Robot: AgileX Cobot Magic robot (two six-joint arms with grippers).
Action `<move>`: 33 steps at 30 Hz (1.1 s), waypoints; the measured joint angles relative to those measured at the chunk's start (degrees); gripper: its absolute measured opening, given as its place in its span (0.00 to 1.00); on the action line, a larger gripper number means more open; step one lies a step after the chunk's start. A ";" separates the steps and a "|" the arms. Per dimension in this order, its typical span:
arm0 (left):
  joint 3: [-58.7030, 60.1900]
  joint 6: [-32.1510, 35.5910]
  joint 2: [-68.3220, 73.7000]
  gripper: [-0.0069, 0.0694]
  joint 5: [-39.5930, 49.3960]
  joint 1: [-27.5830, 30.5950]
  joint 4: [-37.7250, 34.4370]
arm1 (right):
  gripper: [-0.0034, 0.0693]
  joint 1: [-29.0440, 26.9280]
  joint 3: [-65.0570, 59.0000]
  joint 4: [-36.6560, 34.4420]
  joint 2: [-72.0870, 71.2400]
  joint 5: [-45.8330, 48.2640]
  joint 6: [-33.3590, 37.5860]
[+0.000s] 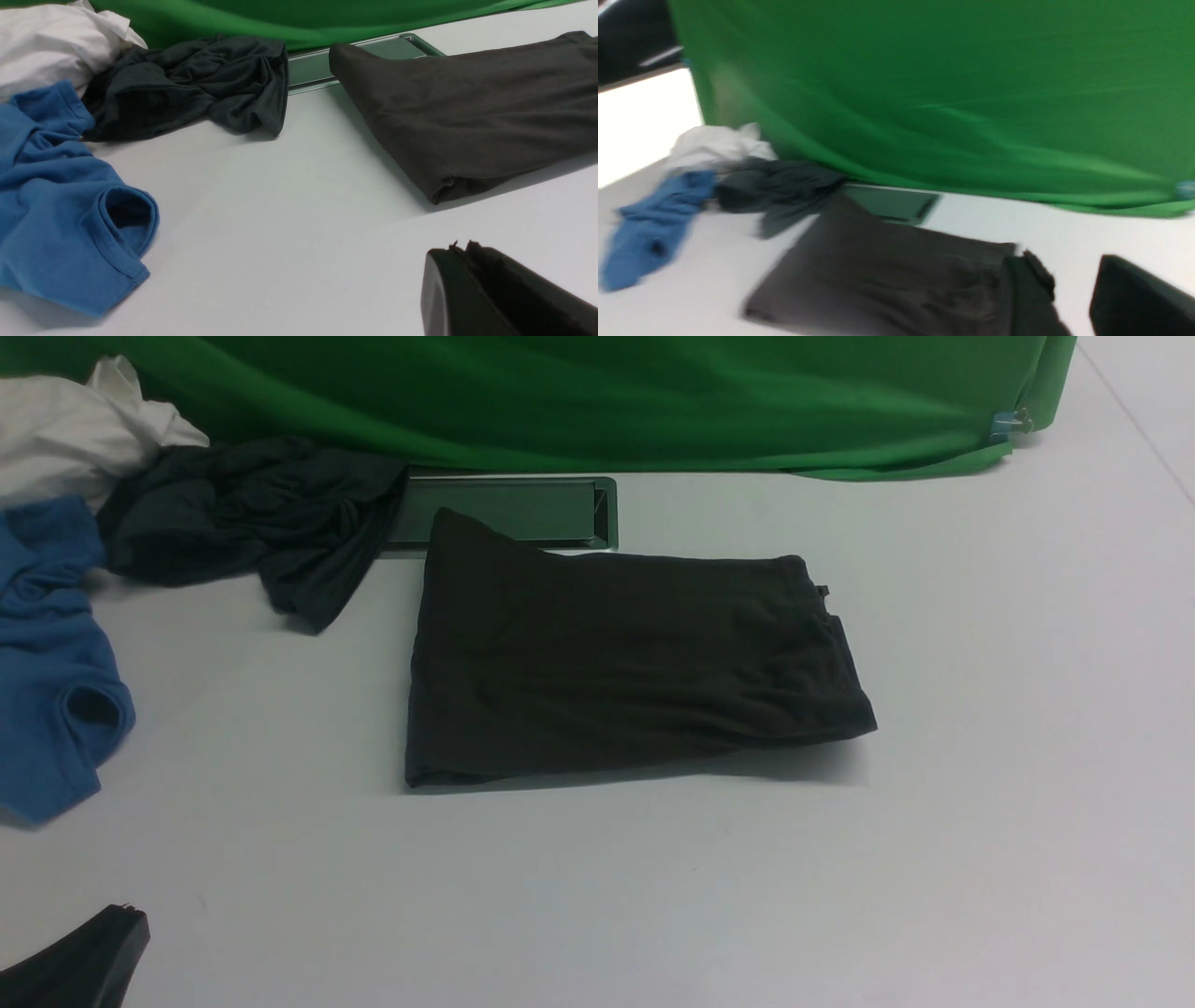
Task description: Fold a long-sleeved shirt on a white desktop.
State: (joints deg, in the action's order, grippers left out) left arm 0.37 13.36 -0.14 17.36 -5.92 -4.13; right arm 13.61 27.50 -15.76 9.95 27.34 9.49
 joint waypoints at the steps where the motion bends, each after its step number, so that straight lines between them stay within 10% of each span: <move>1: 0.00 0.00 0.00 0.14 0.00 0.00 0.00 | 0.34 -1.57 -0.23 1.27 -0.06 -0.53 0.61; 8: 0.00 0.00 0.00 0.14 0.00 0.00 0.00 | 0.35 -6.96 -3.89 10.83 -3.25 -3.95 -2.24; 14: 0.00 0.00 0.00 0.14 0.00 0.00 0.00 | 0.37 -8.10 -12.35 24.32 -5.36 -5.98 -20.05; 33: 0.00 0.00 0.00 0.14 -0.02 0.00 0.00 | 0.37 -12.55 -27.99 26.06 -10.03 -12.83 -20.09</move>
State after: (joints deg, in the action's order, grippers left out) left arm 0.37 13.36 -0.14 17.33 -5.92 -4.13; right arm 1.07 -0.49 10.30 -0.07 14.51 -10.60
